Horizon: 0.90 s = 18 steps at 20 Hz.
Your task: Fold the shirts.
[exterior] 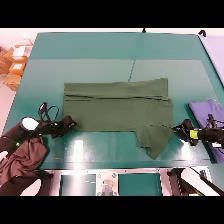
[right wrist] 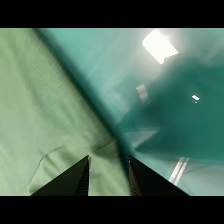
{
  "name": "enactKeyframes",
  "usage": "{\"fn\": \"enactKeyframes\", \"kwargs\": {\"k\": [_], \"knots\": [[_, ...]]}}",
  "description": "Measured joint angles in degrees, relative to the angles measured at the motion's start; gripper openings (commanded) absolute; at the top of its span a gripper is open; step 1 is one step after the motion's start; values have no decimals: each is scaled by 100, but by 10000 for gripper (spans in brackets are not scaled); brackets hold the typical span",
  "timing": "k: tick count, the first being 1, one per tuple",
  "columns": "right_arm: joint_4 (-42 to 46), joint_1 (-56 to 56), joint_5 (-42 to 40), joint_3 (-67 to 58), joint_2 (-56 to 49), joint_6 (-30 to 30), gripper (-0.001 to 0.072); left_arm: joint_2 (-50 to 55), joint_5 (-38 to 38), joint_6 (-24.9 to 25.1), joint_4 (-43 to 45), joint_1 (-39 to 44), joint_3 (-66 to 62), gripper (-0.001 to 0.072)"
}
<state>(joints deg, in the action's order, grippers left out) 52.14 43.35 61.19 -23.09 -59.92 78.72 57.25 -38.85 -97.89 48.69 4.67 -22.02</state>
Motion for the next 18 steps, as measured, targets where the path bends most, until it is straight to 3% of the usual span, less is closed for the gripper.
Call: {"fn": "enactKeyframes", "kwargs": {"k": [1,2,3,4,8,9,10,11,14,18], "knots": [[4,-94,11,59,2,0,294,44,107,11,-83,26,9,489],[7,-179,37,98,2,0,293,76,168,26,-127,35,2,331],[15,-264,94,133,4,0,293,105,229,44,-114,50,-4,81],[33,-337,146,157,4,0,294,138,289,70,-74,55,-2,26],[83,-518,326,208,46,15,294,160,251,225,-96,70,-61,27],[92,-538,341,214,61,22,295,160,192,267,-94,59,-68,65],[101,-549,356,214,72,22,295,144,107,297,-68,59,-74,316],[103,-560,369,214,83,24,296,103,-4,315,-63,59,-83,381],[105,-584,374,216,96,31,296,-118,-426,291,310,59,-98,381],[52,-603,326,221,103,42,296,-758,-1106,-195,990,59,-127,382]]}}
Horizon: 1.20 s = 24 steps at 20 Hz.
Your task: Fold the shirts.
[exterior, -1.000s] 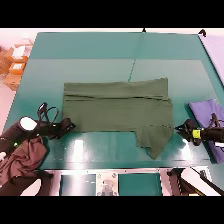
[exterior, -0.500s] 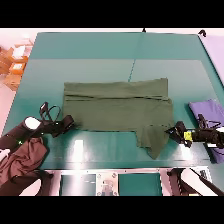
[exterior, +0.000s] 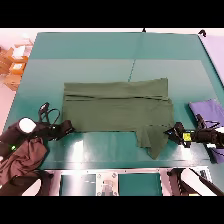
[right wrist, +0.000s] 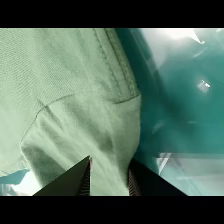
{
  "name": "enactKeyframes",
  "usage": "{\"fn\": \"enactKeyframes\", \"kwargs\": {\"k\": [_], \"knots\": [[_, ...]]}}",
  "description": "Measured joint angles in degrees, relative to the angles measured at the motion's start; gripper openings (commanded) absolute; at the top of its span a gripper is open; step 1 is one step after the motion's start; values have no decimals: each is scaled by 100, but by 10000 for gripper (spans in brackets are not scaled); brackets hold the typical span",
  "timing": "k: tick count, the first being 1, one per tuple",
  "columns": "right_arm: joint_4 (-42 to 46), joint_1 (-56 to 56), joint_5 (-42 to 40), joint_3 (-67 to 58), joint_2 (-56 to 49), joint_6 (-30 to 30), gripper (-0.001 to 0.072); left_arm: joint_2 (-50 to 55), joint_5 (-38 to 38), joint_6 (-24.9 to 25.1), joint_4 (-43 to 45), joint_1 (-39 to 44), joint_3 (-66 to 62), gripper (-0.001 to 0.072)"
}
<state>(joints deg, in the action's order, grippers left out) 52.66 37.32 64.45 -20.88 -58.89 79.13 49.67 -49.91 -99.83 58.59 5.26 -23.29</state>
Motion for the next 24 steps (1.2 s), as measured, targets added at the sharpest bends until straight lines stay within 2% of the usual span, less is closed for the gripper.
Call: {"fn": "enactKeyframes", "kwargs": {"k": [3,5,9,14,15,16,17,18,19,24], "knots": [[-116,-20,-109,0,0,0,295,-505,-186,-570,302,0,70,383],[-184,-76,-168,0,0,-7,295,-673,-7,-782,142,55,221,383],[-258,-160,-225,0,-2,-17,296,-804,774,-1110,-297,474,697,383],[-297,-188,-249,0,-4,-24,297,-763,2122,-1663,-549,1075,1224,382],[-299,-195,-249,0,-4,-24,316,-678,2378,-1755,-597,1141,1281,382],[-310,-203,-243,0,-2,-24,403,-584,2647,-1816,-651,1193,1316,380],[-341,-208,-219,-2,0,-26,450,-485,2879,-1862,-669,1231,1331,348],[-354,-219,-186,-7,0,-28,450,-415,3034,-1897,-664,1248,1353,217],[-339,-219,-142,-7,0,-28,449,-352,3156,-1930,-632,1266,1377,28],[-179,-271,87,0,0,-13,448,-245,3445,-1985,-564,1300,1408,26]]}}
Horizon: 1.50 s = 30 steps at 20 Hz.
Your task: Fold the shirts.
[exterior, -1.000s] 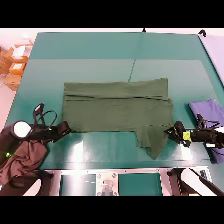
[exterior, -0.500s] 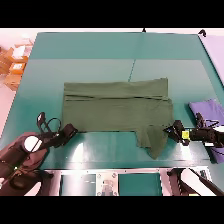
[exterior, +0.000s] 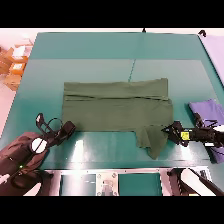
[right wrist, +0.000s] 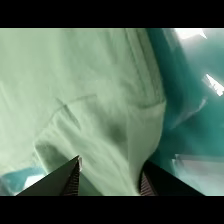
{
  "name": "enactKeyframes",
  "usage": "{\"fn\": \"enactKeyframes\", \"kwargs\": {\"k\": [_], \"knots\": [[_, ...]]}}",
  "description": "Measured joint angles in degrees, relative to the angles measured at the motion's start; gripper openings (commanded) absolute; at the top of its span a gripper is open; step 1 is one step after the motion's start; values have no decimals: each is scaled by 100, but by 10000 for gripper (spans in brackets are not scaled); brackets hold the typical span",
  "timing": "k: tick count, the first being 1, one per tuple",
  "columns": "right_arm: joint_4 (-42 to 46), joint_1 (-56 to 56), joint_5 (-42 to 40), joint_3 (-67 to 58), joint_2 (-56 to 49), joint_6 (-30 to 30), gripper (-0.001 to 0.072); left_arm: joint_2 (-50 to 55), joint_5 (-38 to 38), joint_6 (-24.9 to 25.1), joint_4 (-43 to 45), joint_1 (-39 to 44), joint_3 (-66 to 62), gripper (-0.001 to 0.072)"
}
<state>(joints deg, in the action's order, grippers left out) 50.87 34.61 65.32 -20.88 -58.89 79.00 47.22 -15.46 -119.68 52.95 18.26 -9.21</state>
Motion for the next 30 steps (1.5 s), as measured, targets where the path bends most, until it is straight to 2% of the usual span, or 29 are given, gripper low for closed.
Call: {"fn": "enactKeyframes", "kwargs": {"k": [2,3,4,6,9,12,16,19,22,25,30], "knots": [[111,-87,162,68,2,83,436,13,42,2,15,4,0,26],[168,-131,223,118,7,149,378,17,48,4,22,7,0,26],[251,-179,249,179,7,186,300,20,55,7,31,7,0,26],[374,-247,219,264,11,238,24,22,55,13,35,4,0,25],[302,-293,227,251,26,175,23,37,-251,199,101,-2,-136,24],[404,-299,463,-179,278,229,22,33,-1119,435,564,-166,-629,24],[1038,-304,914,-874,793,750,22,31,-2879,704,1827,-758,-1574,24],[909,-310,1082,-1290,955,855,22,31,-3757,1088,2312,-1056,-2271,24],[459,-507,903,-1834,957,857,22,79,-4063,1438,2485,-1178,-2992,24],[177,-927,466,-2396,605,876,22,452,-4026,1753,2546,-1224,-3685,24],[-114,-1530,-238,-3392,-656,898,22,2015,-3757,2352,2378,-1248,-5090,26]]}}
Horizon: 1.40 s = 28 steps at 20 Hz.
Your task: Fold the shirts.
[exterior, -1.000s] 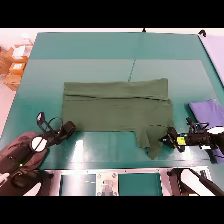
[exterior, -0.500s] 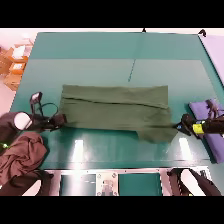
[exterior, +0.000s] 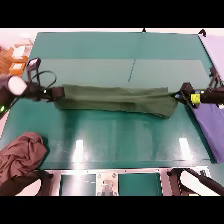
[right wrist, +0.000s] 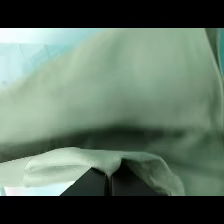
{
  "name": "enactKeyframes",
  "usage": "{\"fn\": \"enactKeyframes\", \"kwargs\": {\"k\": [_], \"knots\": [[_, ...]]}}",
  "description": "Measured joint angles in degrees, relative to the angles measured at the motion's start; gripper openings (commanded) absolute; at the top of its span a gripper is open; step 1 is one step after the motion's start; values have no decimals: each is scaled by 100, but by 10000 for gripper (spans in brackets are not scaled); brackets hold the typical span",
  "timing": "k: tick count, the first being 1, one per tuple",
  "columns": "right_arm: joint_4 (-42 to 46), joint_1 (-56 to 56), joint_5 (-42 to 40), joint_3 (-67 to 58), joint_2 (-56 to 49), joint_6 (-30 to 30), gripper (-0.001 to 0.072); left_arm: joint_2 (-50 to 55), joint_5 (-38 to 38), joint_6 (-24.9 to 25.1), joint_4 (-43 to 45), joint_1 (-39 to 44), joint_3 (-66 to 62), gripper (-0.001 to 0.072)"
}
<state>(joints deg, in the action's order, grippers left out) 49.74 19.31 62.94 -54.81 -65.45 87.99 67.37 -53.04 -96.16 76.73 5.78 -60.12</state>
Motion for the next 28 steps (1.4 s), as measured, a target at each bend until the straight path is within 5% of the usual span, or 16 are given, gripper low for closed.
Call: {"fn": "enactKeyframes", "kwargs": {"k": [4,5,6,7,8,9,13,15,16,18,27,28], "knots": [[-96,-234,-367,-614,-1113,20,26,1425,197,553,-507,-2,-1067,27],[-120,-269,-494,-719,-1368,24,92,1705,210,638,-629,-2,-1231,111],[-142,-304,-625,-813,-1613,26,249,1947,282,706,-739,-2,-1368,464],[-155,-308,-754,-905,-1821,7,374,2118,348,752,-820,-4,-1467,549],[-164,-308,-857,-1021,-2011,-50,447,2238,374,754,-855,-17,-1552,551],[-179,-282,-903,-1176,-2181,-138,452,2321,372,756,-881,-66,-1668,551],[-162,173,-280,-2000,-2490,-616,608,2286,-361,761,-861,-592,-2277,551],[-68,459,284,-2240,-2551,-863,608,2146,-872,754,-841,-946,-2500,547],[-35,568,511,-2262,-2570,-992,608,2087,-1099,750,-824,-1106,-2566,453],[-9,686,855,-2146,-2629,-1335,609,2009,-1526,732,-820,-1331,-2649,22],[-459,525,1408,-1906,-3786,-2269,604,1930,-2155,927,-975,-1156,-2723,25],[-542,463,1451,-1974,-3941,-2291,527,1930,-2122,955,-1016,-1038,-2723,26]]}}
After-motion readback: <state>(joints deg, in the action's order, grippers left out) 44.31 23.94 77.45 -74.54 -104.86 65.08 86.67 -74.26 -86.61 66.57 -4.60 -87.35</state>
